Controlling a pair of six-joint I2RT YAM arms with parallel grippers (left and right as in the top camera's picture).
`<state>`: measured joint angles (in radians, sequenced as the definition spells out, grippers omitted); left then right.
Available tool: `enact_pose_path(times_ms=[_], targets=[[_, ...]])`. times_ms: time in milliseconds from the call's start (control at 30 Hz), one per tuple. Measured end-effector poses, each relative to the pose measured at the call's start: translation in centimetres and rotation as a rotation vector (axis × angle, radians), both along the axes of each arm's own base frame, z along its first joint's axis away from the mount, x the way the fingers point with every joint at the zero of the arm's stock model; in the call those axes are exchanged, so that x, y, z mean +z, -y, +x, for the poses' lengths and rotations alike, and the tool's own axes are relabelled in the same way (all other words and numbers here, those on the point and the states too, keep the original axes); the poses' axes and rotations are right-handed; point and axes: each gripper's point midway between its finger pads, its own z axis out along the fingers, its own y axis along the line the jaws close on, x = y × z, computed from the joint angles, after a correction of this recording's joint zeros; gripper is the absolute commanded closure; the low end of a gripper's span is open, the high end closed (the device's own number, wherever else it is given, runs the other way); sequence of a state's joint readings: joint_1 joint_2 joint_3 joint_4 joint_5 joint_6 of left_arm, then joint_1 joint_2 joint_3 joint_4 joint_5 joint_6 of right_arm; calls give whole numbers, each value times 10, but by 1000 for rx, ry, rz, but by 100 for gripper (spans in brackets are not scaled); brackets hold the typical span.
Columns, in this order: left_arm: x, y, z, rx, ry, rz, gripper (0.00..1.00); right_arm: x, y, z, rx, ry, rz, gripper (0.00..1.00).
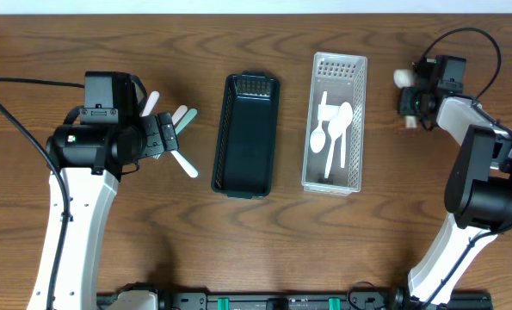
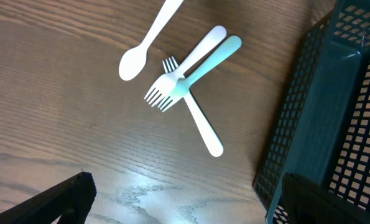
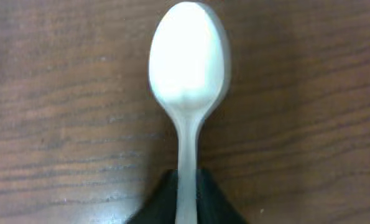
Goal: Pack container
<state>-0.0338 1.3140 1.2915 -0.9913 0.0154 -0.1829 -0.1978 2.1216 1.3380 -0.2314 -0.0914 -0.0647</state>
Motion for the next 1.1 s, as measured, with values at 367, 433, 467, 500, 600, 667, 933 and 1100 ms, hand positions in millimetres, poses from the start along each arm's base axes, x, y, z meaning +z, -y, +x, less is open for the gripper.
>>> enact_pose_path(times_ms=[367,433,467,500,600,667,933,1100], targets=[[0,0,0,0,0,0,2,26,-4,-16,-18,-25,19,99],[0,0,0,0,0,0,2,62,-5,-17,-23,32,19,99],[0,0,0,0,0,0,2,77,-6,-17,-24,55,18,99],[0,0,0,0,0,0,2,106,-9,-19,-24,106,21,99],[0,0,0,0,0,0,2,179,-23,-29,-21,237,39,99],[0,0,0,0,0,0,2,210,-39,-41,-7,279,62,99],[0,0,0,0,0,0,2,170,-126,-96,6,-23,224,99],[0,0,0,0,0,0,2,119,-173,-119,16,-219,252,99]])
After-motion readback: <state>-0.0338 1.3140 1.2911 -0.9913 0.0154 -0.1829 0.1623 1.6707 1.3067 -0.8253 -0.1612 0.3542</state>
